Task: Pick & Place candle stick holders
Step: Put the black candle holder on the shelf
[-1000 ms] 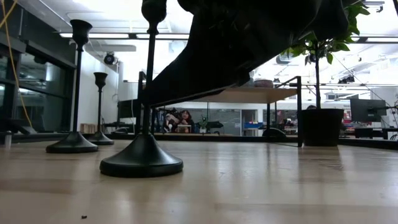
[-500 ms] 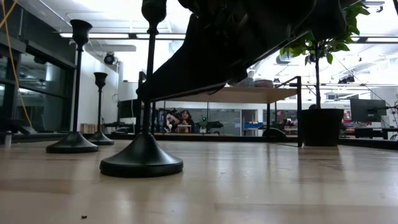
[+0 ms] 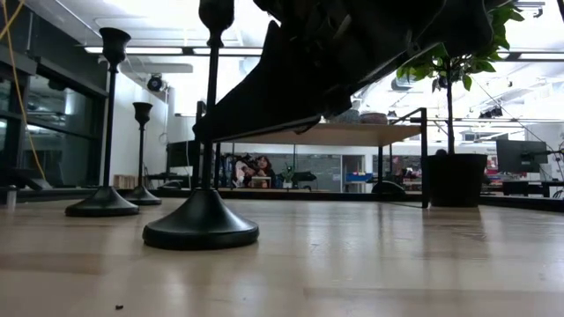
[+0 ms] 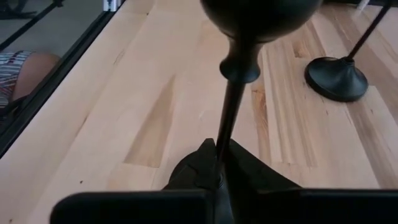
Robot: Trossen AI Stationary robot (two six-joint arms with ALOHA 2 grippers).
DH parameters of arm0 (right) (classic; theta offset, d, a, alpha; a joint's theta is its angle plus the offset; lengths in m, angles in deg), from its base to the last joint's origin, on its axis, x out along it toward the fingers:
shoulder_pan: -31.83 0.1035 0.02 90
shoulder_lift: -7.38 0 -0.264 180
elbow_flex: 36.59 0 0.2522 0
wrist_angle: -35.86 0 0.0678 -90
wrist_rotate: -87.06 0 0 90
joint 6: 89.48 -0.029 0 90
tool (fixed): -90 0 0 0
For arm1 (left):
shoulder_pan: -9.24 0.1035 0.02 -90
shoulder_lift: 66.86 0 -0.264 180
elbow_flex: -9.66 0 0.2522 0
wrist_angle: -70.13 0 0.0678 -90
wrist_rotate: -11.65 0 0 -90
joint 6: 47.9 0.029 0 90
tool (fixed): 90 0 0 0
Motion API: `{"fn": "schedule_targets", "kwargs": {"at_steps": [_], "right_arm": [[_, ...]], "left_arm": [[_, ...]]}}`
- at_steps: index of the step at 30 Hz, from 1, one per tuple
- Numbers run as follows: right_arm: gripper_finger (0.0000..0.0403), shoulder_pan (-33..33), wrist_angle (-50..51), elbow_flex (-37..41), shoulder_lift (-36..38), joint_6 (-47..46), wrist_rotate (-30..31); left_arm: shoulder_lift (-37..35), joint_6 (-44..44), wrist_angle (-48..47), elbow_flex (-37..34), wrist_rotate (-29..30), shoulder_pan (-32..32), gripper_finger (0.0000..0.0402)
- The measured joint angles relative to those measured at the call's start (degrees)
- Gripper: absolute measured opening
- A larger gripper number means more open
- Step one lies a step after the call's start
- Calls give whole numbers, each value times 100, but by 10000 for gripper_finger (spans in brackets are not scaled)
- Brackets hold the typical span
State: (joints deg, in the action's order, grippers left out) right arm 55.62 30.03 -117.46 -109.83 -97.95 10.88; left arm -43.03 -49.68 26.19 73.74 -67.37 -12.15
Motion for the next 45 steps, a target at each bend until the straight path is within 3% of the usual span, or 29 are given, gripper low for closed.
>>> {"fn": "schedule_targets", "kwargs": {"at_steps": [11,26,45], "right_arm": [[3,-25,355,-449,0,-67,234],[3,-585,3449,-2564,2,-72,575],[3,-1456,5540,-4347,9,96,1029]], "left_arm": [[-2,-1,0,0,1,0,26],[0,-2,0,0,1,-1,26],[-2,0,-2,0,0,-2,26]]}}
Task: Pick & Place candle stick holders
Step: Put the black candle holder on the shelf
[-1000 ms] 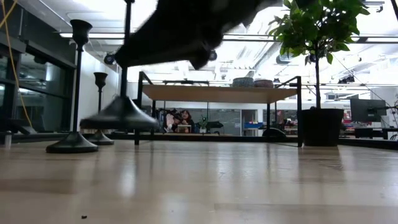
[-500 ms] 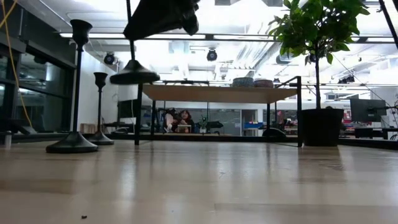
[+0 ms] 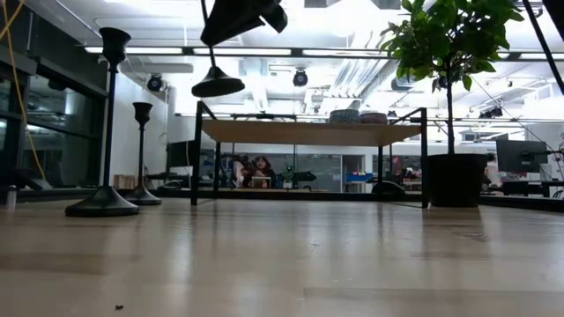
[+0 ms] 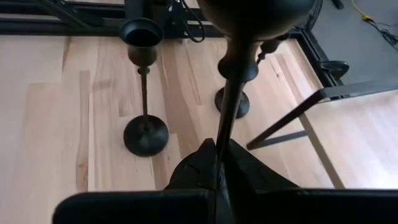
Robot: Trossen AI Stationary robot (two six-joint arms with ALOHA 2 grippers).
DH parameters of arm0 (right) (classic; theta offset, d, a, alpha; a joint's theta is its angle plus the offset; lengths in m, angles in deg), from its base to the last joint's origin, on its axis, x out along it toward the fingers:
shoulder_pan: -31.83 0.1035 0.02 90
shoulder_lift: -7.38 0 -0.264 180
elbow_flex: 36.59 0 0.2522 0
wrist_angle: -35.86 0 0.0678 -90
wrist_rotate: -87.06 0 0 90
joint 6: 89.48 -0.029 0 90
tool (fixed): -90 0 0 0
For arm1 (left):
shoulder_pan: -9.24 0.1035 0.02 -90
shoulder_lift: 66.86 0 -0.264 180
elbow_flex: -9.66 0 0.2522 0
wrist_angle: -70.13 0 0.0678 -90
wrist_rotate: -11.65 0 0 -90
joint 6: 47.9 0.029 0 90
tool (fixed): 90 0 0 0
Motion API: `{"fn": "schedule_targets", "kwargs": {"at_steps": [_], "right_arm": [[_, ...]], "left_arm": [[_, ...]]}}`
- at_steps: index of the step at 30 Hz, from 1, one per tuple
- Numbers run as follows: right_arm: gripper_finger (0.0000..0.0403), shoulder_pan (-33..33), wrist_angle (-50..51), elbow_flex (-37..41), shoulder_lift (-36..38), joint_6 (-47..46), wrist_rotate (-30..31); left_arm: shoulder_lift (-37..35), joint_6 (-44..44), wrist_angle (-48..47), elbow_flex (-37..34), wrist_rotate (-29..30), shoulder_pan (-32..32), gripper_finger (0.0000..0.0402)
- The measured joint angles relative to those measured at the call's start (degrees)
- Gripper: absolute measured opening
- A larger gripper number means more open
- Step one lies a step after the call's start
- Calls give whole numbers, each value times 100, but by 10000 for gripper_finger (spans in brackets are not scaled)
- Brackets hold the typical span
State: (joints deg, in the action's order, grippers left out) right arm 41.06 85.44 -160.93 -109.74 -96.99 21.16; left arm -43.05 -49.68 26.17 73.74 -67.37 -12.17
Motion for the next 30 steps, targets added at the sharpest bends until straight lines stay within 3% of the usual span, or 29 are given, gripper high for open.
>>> {"fn": "schedule_targets", "kwargs": {"at_steps": [30], "right_arm": [[2,-1212,1275,-64,566,-597,888]], "left_arm": [[2,-2,0,-2,2,2,26]]}}
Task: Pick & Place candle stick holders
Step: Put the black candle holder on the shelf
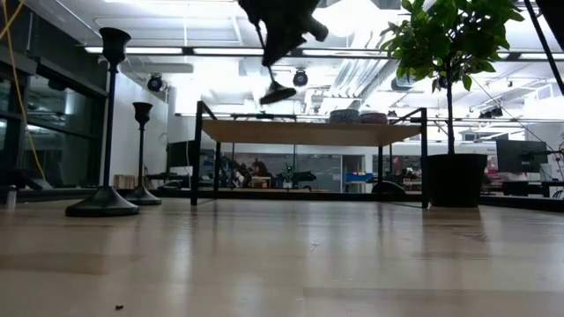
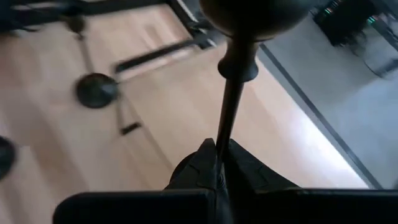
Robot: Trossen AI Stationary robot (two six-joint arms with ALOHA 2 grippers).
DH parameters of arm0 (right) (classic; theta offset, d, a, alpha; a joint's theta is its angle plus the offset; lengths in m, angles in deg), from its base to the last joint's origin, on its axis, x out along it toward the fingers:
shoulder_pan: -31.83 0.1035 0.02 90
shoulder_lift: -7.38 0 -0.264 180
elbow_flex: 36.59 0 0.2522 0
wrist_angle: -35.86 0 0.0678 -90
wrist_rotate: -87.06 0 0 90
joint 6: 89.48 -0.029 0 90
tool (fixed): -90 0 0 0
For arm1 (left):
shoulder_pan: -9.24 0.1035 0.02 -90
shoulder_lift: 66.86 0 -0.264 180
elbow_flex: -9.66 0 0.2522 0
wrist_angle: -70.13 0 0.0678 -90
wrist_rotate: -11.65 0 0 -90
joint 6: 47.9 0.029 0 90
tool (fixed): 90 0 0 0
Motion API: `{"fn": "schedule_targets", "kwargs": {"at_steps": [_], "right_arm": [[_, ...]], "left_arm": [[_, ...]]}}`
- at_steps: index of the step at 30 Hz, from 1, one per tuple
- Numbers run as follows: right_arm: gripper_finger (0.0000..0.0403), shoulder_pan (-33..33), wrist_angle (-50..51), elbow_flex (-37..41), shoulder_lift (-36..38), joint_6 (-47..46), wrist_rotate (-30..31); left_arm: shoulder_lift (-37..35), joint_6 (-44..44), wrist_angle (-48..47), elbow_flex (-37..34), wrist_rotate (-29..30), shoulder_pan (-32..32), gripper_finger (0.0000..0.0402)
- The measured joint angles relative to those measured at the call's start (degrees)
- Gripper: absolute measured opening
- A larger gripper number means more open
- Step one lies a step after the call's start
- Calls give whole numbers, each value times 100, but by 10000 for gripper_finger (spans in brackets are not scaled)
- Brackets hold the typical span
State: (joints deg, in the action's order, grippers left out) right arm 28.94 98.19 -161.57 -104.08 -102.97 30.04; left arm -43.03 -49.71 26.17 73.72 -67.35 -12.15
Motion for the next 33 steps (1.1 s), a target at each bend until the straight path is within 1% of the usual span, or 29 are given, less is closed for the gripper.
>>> {"fn": "schedule_targets", "kwargs": {"at_steps": [5,12,14,17,23,29,33], "right_arm": [[2,-181,91,2,68,-65,154],[2,-301,175,11,101,-128,109],[2,-350,62,146,130,-153,108],[2,-436,-318,623,304,-244,-14],[1,-466,-1972,1851,1145,-199,-88],[1,-506,-2837,3150,1979,-589,-173],[1,-535,-3413,3732,2344,-588,-190]], "left_arm": [[-1,1,2,1,-2,-1,26],[-1,1,2,1,-2,0,26],[-1,0,1,0,-2,-2,26],[-2,1,2,2,-2,-2,26],[-1,1,1,0,-2,-1,26],[-1,1,1,0,-1,0,26],[-2,0,0,0,-2,-2,26]]}}
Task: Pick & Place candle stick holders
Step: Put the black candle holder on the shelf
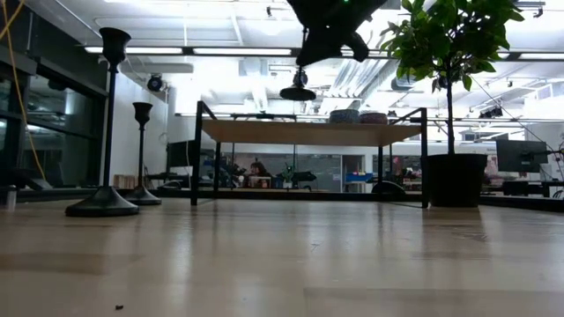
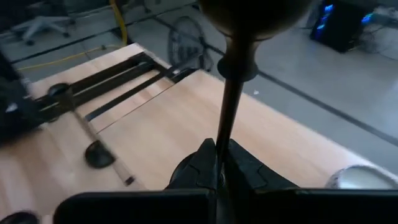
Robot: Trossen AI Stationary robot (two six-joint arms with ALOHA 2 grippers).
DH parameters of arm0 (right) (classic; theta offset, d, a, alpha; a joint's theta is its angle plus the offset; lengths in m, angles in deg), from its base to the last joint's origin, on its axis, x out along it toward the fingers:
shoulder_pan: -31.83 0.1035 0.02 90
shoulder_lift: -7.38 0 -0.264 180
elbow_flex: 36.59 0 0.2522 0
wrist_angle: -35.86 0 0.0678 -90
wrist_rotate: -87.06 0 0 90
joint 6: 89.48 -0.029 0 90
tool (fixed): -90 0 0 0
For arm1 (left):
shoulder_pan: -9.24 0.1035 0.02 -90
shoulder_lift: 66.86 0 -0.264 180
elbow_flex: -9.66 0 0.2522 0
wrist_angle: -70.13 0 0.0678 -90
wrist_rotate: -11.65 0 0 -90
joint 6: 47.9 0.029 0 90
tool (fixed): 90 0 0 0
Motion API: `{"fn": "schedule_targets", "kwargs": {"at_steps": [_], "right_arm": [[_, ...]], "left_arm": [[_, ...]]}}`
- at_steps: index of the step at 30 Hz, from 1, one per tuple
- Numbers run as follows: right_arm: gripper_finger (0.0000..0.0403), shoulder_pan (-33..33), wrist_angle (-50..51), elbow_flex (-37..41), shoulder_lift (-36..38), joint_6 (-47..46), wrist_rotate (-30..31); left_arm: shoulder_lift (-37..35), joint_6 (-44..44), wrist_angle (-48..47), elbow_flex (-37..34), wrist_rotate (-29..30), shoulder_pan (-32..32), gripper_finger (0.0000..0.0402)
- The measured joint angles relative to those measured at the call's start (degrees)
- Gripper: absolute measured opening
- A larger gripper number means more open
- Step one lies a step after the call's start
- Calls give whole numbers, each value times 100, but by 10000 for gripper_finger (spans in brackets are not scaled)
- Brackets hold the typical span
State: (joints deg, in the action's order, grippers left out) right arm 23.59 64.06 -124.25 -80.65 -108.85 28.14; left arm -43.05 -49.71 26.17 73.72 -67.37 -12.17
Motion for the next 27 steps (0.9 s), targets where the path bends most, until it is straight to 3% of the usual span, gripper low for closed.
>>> {"fn": "schedule_targets", "kwargs": {"at_steps": [7,27], "right_arm": [[1,-263,-195,173,50,40,-679],[1,-493,-178,170,-321,-292,-601]], "left_arm": [[2,2,2,1,0,0,26],[2,2,2,0,0,0,26]]}}
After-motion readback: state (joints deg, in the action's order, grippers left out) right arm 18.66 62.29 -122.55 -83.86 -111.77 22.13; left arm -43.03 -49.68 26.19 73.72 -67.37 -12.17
